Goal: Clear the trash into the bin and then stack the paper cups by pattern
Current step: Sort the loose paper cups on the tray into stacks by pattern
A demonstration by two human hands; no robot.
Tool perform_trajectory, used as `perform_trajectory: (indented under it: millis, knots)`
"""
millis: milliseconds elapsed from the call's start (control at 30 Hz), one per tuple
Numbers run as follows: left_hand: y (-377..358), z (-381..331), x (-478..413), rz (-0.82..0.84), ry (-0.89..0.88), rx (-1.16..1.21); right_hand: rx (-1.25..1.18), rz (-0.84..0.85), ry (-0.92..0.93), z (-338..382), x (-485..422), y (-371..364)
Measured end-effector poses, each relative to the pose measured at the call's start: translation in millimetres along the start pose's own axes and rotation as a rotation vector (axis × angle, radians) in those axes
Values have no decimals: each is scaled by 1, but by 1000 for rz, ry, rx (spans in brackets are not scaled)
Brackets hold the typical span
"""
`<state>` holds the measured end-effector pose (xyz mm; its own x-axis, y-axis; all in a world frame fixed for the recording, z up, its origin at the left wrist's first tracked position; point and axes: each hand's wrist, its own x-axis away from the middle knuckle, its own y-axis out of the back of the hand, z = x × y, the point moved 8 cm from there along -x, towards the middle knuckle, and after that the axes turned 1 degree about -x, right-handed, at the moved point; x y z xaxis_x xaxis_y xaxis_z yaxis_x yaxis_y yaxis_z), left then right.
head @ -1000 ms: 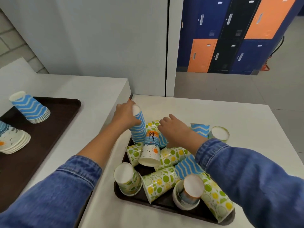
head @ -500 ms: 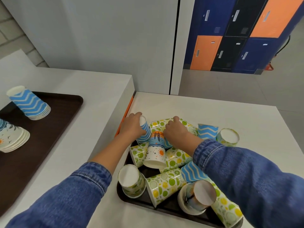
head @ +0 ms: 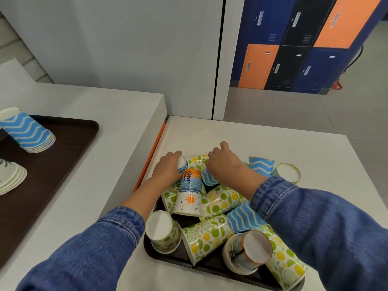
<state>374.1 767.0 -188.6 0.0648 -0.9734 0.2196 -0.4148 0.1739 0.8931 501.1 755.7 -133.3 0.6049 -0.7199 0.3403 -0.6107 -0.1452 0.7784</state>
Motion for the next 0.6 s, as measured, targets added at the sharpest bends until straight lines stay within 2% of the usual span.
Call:
perform_trajectory:
  millis: [233,333,400,467,500,600]
  knots:
    - [-2,4,0,90,14,-46,-53,15,-35,-13,11,10]
    - [11,6,3,30,0,-49,-109,11,-46,-20,17,12]
    - [25,5,6,-54,-22,33,-190,-24,-66,-29,20,17]
    - [43,4,11,-148,-37,240,-345,-125,-101,-42,22,29]
    - [51,4,14,-177,-15,422,-462,-181,-124,-49,20,34]
    - [58,1,25,-88,96,1074,-961,-311,-166,-58,11,42]
